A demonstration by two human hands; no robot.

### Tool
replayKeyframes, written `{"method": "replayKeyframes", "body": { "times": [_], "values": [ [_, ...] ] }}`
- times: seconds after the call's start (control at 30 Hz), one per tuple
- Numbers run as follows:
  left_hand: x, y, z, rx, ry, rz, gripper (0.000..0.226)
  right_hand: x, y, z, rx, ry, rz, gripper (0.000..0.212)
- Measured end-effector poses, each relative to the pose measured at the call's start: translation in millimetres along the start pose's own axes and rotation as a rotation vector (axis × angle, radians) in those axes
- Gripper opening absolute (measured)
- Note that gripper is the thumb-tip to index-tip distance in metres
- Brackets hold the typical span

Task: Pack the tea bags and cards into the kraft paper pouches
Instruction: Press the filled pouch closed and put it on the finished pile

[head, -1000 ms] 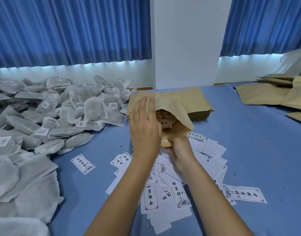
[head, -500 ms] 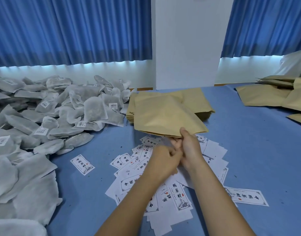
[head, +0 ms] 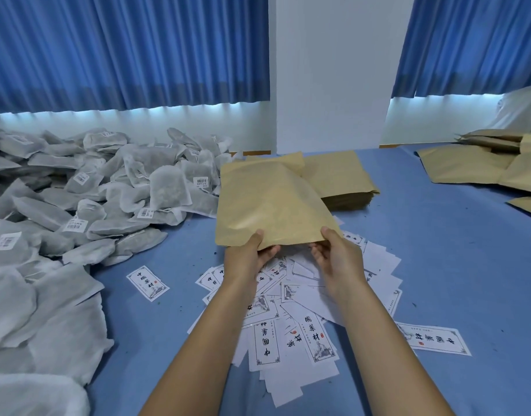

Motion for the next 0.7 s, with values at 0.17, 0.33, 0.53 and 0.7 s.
{"method": "replayKeyframes", "body": {
  "times": [0.17,0.33,0.53,0.7],
  "values": [
    [2.4,-1.6,-2.6,0.002,0.031,-0.014,0.024,-6.0,3.0,-5.1,-0.033,-0.022,0.066,0.008],
    [3.6,-2.2,-6.1,-0.029,0.05,-0.004,0.027,-11.7,2.9,-9.5,-0.056,-0.05,0.099,0.016],
    [3.5,-2.7,-7.4,-0.033,0.057,-0.003,0.031,-13.3,2.8,-11.5,-0.053,-0.063,0.12,0.015],
    [3.2,-3.9,-5.1,-0.035,0.057,-0.009,0.013,-9.5,1.3,-5.0,0.0,-0.029,0.08,0.011]
  ]
}}
Point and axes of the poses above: each hand's wrist, its own y-axis towards the middle knuckle, its own x-axis out of the palm, z = x × y, the point moved 8 cm from there along y, towards the middle knuckle, and after that the axes turned 9 degrees about y, right-handed, at the moved point
